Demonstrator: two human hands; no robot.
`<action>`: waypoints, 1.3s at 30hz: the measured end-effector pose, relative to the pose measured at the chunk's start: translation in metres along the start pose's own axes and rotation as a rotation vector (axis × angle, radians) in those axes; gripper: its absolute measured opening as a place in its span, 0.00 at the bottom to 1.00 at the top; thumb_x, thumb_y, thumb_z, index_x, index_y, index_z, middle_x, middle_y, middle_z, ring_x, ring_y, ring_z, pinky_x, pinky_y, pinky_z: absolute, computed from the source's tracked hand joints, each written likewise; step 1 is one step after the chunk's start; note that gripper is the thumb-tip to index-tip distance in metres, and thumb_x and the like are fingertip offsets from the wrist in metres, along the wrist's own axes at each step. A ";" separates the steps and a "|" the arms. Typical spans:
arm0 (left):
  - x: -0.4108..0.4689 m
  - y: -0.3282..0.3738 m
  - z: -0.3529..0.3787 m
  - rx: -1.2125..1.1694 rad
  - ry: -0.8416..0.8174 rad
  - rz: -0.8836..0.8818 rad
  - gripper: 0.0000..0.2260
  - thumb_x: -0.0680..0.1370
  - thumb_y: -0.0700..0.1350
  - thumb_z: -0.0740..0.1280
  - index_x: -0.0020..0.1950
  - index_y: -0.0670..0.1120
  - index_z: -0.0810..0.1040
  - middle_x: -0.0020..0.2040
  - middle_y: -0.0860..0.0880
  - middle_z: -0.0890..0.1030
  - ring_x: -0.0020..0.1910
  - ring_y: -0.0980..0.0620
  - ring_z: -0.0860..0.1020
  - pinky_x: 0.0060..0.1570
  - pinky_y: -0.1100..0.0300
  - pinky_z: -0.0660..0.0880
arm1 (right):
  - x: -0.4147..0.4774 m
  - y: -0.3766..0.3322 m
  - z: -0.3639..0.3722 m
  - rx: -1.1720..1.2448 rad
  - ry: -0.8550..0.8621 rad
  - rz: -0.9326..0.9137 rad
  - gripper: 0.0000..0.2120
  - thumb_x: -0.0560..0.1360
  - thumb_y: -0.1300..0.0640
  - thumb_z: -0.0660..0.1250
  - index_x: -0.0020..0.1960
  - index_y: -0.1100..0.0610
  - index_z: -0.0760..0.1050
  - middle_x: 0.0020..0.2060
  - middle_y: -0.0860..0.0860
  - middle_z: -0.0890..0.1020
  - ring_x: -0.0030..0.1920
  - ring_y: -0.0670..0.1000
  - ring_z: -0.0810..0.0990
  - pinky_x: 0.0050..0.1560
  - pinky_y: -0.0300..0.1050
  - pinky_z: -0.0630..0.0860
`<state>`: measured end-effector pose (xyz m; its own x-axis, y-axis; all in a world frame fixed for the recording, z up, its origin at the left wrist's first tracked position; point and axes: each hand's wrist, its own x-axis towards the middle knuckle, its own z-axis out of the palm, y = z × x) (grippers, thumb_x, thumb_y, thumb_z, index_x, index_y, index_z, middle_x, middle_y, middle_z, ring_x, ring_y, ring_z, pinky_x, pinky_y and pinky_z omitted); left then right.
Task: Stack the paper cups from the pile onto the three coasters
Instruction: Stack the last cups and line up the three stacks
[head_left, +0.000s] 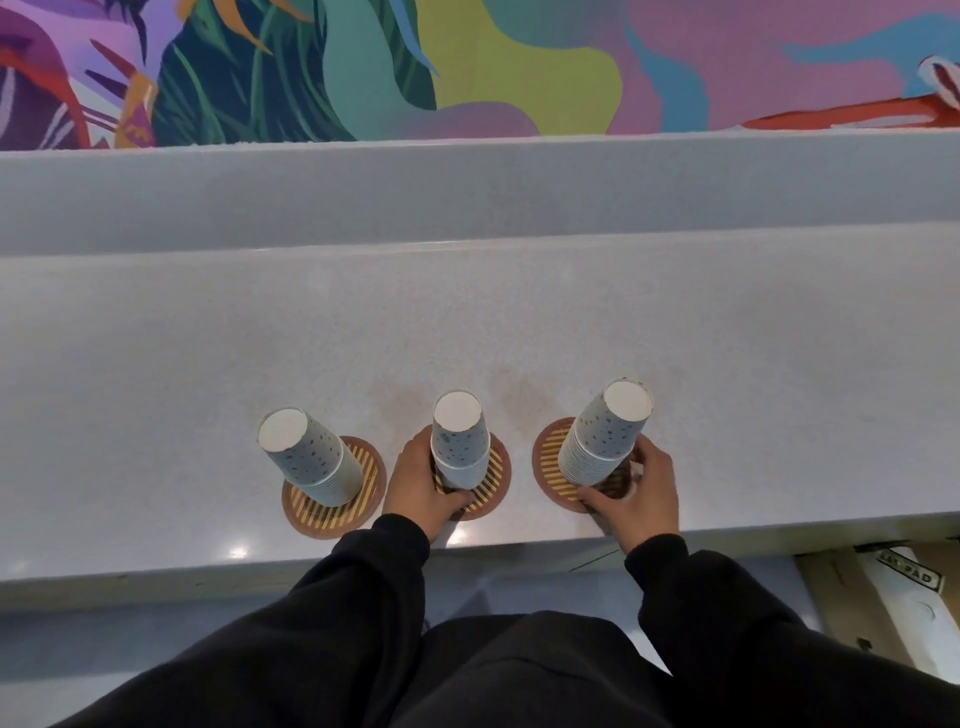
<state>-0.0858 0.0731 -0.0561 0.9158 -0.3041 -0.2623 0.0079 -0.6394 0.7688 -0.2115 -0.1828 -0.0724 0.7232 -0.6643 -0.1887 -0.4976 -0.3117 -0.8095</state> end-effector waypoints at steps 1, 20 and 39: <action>-0.002 -0.001 -0.003 -0.013 0.001 0.003 0.40 0.67 0.46 0.83 0.73 0.53 0.65 0.71 0.52 0.73 0.70 0.51 0.71 0.70 0.53 0.69 | -0.008 0.002 -0.002 0.010 0.045 0.015 0.41 0.62 0.56 0.86 0.68 0.49 0.68 0.63 0.47 0.72 0.61 0.48 0.75 0.63 0.45 0.75; -0.051 -0.134 -0.080 0.158 0.292 -0.063 0.11 0.76 0.51 0.75 0.56 0.49 0.85 0.58 0.52 0.80 0.57 0.56 0.70 0.59 0.54 0.75 | -0.083 -0.059 0.167 -0.592 -0.601 -1.109 0.28 0.81 0.48 0.62 0.79 0.54 0.65 0.78 0.53 0.69 0.75 0.54 0.69 0.75 0.52 0.67; -0.007 -0.119 -0.093 0.171 0.239 -0.062 0.36 0.65 0.64 0.79 0.68 0.54 0.71 0.63 0.50 0.79 0.62 0.46 0.76 0.60 0.45 0.75 | -0.092 -0.063 0.198 -0.752 -0.614 -0.990 0.36 0.78 0.48 0.65 0.82 0.54 0.56 0.82 0.54 0.60 0.81 0.56 0.59 0.80 0.54 0.54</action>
<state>-0.0557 0.2176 -0.0915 0.9844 -0.0993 -0.1453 0.0172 -0.7674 0.6410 -0.1520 0.0319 -0.1141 0.9181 0.3864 -0.0885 0.3465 -0.8906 -0.2944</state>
